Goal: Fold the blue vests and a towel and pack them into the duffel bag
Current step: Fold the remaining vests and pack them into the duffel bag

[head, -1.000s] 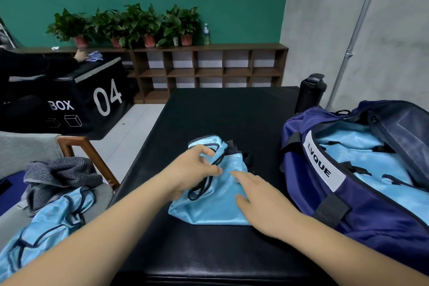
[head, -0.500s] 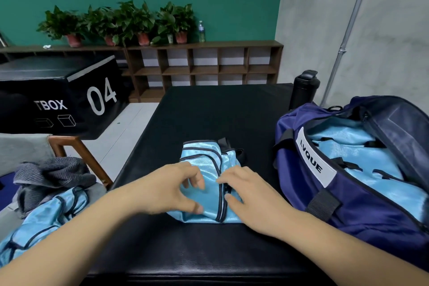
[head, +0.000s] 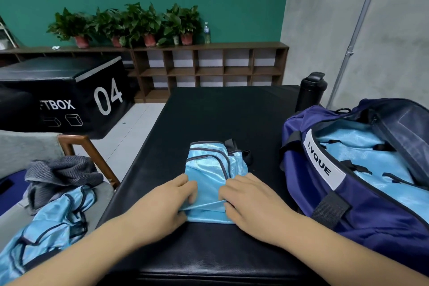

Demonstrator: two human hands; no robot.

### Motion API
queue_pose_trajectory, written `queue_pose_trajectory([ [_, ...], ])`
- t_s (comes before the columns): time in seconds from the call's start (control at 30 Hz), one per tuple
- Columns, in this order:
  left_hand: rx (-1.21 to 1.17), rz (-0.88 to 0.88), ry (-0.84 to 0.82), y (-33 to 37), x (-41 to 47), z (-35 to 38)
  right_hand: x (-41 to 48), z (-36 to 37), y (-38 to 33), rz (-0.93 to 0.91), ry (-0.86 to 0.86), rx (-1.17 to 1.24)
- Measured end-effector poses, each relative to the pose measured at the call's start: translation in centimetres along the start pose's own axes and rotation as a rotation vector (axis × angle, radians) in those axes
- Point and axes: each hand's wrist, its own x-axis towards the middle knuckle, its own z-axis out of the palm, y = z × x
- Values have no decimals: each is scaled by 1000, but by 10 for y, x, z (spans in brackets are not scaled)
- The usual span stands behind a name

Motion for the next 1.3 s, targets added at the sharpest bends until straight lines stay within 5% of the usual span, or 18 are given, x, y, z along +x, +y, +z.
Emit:
queue_pose_trajectory([
  [0.13, 2, 74, -76, 0, -5, -1, -5, -5, 4, -23, -55, -60],
  [0.57, 286, 224, 57, 13, 0, 5, -18, -12, -10, -43, -150, 83],
  [0.77, -257, 72, 54, 21, -2, -12, -18, -12, 3, 121, -147, 333],
  [1.1, -949, -275, 90, 19, 2, -16, -4, -19, 6, 466, 171, 793],
  [1.3, -848, -379, 170, 16, 11, -5, 1, -10, 7, 636, 195, 748],
])
